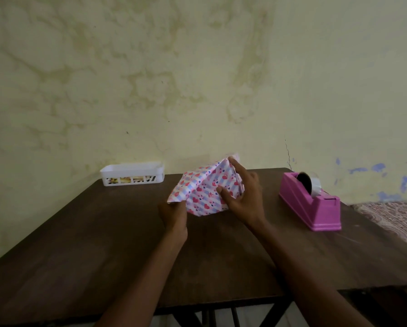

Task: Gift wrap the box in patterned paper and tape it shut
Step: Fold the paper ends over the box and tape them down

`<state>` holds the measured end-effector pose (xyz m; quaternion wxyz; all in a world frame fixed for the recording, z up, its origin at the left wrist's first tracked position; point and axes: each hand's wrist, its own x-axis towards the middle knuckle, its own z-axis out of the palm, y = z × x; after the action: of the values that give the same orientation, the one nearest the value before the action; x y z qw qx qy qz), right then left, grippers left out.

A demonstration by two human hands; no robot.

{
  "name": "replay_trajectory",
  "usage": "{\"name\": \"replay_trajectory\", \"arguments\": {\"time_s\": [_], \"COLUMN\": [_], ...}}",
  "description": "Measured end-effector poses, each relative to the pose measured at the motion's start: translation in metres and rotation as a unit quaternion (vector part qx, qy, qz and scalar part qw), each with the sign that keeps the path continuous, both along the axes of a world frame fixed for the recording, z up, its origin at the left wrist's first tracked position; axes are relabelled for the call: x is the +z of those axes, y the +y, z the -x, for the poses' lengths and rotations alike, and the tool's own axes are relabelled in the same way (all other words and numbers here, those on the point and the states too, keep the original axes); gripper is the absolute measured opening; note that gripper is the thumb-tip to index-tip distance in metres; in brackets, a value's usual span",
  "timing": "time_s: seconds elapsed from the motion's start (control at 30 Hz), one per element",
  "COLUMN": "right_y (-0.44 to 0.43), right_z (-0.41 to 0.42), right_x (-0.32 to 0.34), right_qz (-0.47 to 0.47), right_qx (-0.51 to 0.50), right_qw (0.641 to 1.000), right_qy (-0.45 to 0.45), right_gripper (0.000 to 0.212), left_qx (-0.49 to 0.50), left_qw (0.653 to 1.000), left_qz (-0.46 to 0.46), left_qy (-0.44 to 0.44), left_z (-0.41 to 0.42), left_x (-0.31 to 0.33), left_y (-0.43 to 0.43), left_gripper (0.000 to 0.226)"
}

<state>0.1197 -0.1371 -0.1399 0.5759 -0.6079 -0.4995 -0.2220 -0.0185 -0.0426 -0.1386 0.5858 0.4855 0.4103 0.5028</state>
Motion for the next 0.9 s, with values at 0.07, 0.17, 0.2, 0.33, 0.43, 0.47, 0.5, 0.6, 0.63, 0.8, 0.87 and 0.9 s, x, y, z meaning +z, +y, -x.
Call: {"name": "replay_trajectory", "arguments": {"time_s": [0.07,0.17,0.2,0.33,0.43,0.47,0.5,0.6,0.63,0.8,0.87,0.9], "right_y": [0.002,0.004,0.004,0.008,0.009,0.008,0.007,0.005,0.005,0.012,0.018,0.022], "right_z": [0.003,0.001,-0.001,-0.009,-0.013,-0.013,-0.014,-0.017,-0.018,-0.021,-0.016,-0.014], "right_x": [0.003,0.004,0.005,0.010,0.011,0.012,0.014,0.022,0.026,0.043,0.047,0.048], "right_qz": [0.007,0.015,0.016,0.017,0.041,0.054,0.070,0.123,0.144,0.264,0.315,0.336], "right_qx": [-0.011,-0.004,-0.001,-0.005,-0.009,-0.012,-0.016,-0.038,-0.046,-0.044,-0.036,-0.033], "right_qw": [1.000,1.000,1.000,1.000,0.999,0.998,0.997,0.989,0.985,0.950,0.926,0.914], "right_qy": [-0.002,0.010,0.013,0.017,-0.002,-0.018,-0.036,-0.078,-0.088,-0.158,-0.206,-0.226], "right_gripper": [0.073,0.071,0.069,0.064,0.063,0.064,0.066,0.072,0.073,0.071,0.072,0.072], "left_qx": [-0.010,-0.027,-0.033,-0.058,-0.076,-0.082,-0.089,-0.112,-0.122,-0.130,-0.131,-0.137], "left_qw": [0.999,0.999,0.999,0.995,0.994,0.995,0.995,0.993,0.990,0.953,0.938,0.933], "left_qz": [0.014,0.015,0.004,-0.074,-0.071,-0.057,-0.039,0.036,0.065,0.221,0.259,0.271], "left_qy": [-0.029,-0.035,-0.023,-0.012,-0.021,-0.025,-0.028,-0.024,-0.034,-0.163,-0.189,-0.195], "left_z": [-0.002,-0.003,-0.003,-0.005,-0.005,-0.005,-0.006,-0.008,-0.010,-0.013,-0.010,-0.008], "left_x": [0.004,0.009,0.010,0.010,0.013,0.012,0.010,0.003,0.000,-0.006,-0.008,-0.008], "left_y": [0.000,-0.001,-0.002,-0.008,-0.015,-0.017,-0.017,-0.019,-0.020,-0.035,-0.038,-0.041], "left_gripper": [0.044,0.047,0.049,0.056,0.044,0.041,0.040,0.049,0.055,0.057,0.058,0.056]}}
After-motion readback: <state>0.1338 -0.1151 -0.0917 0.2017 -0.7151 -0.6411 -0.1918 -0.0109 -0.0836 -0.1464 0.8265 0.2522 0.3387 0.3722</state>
